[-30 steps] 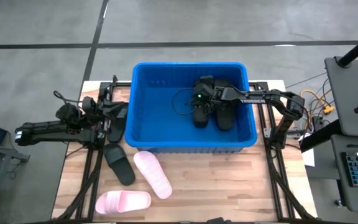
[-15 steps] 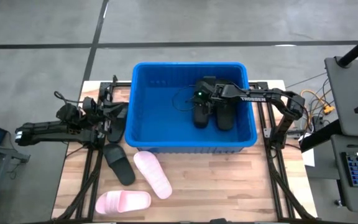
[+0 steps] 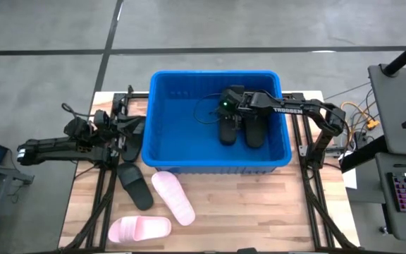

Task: Pick and place slides into bin
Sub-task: Put the black slide into the blue bin, then put the pink slide into the blue bin

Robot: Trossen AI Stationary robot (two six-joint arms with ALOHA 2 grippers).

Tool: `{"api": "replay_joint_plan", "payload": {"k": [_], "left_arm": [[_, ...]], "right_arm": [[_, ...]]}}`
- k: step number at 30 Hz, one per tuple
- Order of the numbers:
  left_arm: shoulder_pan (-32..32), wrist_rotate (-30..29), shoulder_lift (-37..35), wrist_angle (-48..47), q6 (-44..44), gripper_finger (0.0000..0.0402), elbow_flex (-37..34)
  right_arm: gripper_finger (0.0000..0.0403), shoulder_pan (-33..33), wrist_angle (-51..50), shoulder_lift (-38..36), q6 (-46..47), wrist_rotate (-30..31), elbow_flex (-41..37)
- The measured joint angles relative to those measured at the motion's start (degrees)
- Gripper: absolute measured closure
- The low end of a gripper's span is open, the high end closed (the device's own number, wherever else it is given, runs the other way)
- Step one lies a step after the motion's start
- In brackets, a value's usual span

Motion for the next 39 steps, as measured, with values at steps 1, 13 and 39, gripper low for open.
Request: {"api": "replay_joint_plan", "payload": {"k": [1,13,39], "left_arm": [[0.00,-0.02,0.00,-0.01,-0.72,0.0395,0.00],[0.00,0.00,0.00,-0.02,-0.87,0.0395,0.00],[-0.04,0.00,-0.37,-0.02,-0.80,0.0395,-0.03]], "right_arm": [[0.0227,0.00,-0.37,0.00,0.00,-0.28,0.08],[0.0227,0.04,-2.83,0.00,1.61,-0.80,0.80],[0.0227,0.43,-13.20,0.00,15.33,-5.22,11.27]]}}
